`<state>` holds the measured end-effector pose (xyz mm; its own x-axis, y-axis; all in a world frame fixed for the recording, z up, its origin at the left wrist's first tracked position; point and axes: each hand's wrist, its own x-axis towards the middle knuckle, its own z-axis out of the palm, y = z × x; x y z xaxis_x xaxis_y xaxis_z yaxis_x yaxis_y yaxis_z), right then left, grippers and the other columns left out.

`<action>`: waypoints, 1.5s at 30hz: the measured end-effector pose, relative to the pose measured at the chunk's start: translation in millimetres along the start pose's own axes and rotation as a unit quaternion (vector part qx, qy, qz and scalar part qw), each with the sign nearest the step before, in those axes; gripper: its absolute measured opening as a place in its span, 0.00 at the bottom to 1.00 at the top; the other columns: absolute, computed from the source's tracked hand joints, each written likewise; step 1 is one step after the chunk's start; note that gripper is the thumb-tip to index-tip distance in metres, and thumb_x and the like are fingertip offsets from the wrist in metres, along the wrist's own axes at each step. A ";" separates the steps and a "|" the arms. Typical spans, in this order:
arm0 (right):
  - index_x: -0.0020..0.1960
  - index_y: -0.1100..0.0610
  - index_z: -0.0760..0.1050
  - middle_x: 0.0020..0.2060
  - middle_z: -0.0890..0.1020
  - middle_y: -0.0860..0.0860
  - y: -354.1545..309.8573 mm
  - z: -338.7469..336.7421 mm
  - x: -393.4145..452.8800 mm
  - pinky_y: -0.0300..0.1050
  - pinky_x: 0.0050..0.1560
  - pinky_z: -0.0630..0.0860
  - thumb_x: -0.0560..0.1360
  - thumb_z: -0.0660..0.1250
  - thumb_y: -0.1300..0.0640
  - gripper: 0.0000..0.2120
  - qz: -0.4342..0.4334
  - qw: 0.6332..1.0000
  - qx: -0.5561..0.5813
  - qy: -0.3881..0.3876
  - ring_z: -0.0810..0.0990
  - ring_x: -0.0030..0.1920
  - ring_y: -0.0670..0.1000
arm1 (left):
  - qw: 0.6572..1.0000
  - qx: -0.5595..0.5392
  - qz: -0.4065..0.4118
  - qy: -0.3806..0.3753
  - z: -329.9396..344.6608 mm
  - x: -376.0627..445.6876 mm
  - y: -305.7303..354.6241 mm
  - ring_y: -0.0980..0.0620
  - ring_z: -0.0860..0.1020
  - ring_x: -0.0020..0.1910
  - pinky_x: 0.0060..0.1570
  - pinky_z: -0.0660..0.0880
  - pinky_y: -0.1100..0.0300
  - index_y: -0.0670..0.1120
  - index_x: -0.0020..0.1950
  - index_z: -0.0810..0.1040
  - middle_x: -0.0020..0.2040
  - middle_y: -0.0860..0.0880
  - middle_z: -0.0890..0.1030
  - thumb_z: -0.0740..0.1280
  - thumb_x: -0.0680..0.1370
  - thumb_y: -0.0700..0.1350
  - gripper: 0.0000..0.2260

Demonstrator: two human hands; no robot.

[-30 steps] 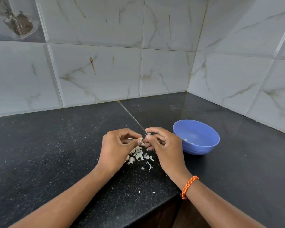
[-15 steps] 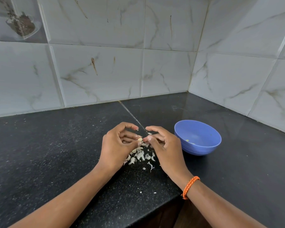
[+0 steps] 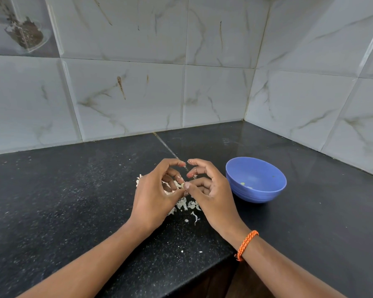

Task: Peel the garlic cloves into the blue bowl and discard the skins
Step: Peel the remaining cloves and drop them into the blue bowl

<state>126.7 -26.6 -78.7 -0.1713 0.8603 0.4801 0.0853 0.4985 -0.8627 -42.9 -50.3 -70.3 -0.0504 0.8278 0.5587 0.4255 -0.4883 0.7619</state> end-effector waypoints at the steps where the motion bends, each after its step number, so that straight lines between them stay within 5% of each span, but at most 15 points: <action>1: 0.70 0.48 0.77 0.53 0.82 0.49 -0.2 0.8 -0.3 0.49 0.47 0.86 0.80 0.73 0.67 0.23 -0.001 1.000 0.001 0.000 0.88 0.47 0.53 | 1.000 0.004 0.004 -0.001 0.5 -0.2 -0.3 0.51 0.83 0.44 0.47 0.82 0.52 0.60 0.64 0.80 0.45 0.56 0.84 0.83 0.73 0.42 0.25; 7: 0.70 0.48 0.77 0.54 0.80 0.50 -9.3 -2.7 4.6 0.47 0.52 0.85 0.77 0.75 0.67 0.26 -0.055 0.996 -0.071 0.021 0.86 0.50 0.52 | 1.000 0.009 0.003 0.006 -0.7 2.0 -5.2 0.50 0.79 0.39 0.44 0.80 0.51 0.62 0.63 0.80 0.43 0.55 0.80 0.83 0.73 0.42 0.25; 13: 0.71 0.48 0.77 0.53 0.78 0.48 -25.9 -25.7 21.6 0.39 0.51 0.83 0.77 0.76 0.67 0.27 -0.098 0.983 -0.151 0.039 0.86 0.49 0.48 | 0.999 0.002 -0.014 0.047 -4.5 4.7 -16.6 0.51 0.79 0.40 0.43 0.77 0.61 0.61 0.60 0.82 0.43 0.55 0.80 0.78 0.78 0.40 0.18; 23: 0.68 0.48 0.79 0.48 0.79 0.49 -20.0 -93.8 54.7 0.33 0.47 0.80 0.76 0.71 0.74 0.28 -0.054 0.952 -0.284 0.099 0.85 0.42 0.53 | 0.998 0.041 -0.013 0.039 -4.4 5.2 -18.9 0.51 0.78 0.39 0.44 0.80 0.50 0.60 0.55 0.83 0.42 0.55 0.80 0.77 0.78 0.40 0.15; 31: 0.66 0.48 0.79 0.47 0.82 0.51 -32.4 -68.6 40.7 0.43 0.50 0.85 0.73 0.79 0.67 0.25 0.001 0.987 -0.161 0.029 0.87 0.42 0.47 | 1.000 0.024 -0.012 0.008 -1.4 5.8 -16.2 0.51 0.82 0.44 0.46 0.81 0.50 0.60 0.57 0.83 0.43 0.55 0.81 0.77 0.78 0.40 0.16; 36: 0.68 0.42 0.75 0.47 0.78 0.45 -1.3 -13.4 16.0 0.49 0.48 0.83 0.75 0.69 0.69 0.28 -0.031 0.961 -0.269 -0.056 0.82 0.44 0.47 | 0.995 0.075 -0.008 -0.057 0.3 6.0 -16.2 0.57 0.84 0.53 0.52 0.77 0.61 0.60 0.62 0.81 0.50 0.63 0.85 0.81 0.74 0.41 0.22; 45: 0.68 0.47 0.78 0.47 0.81 0.51 -3.0 -13.1 15.4 0.49 0.48 0.86 0.74 0.76 0.68 0.28 0.012 0.985 -0.171 -0.033 0.87 0.42 0.49 | 0.996 0.068 -0.018 -0.049 0.2 5.6 -11.3 0.59 0.86 0.48 0.48 0.76 0.64 0.60 0.60 0.83 0.44 0.62 0.87 0.82 0.74 0.41 0.21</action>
<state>136.6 -13.5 -66.6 -0.2283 0.8687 0.4397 0.4130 0.4953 -0.7643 -47.8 -40.1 -75.8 0.0187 0.8705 0.4918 0.5445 -0.4214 0.7252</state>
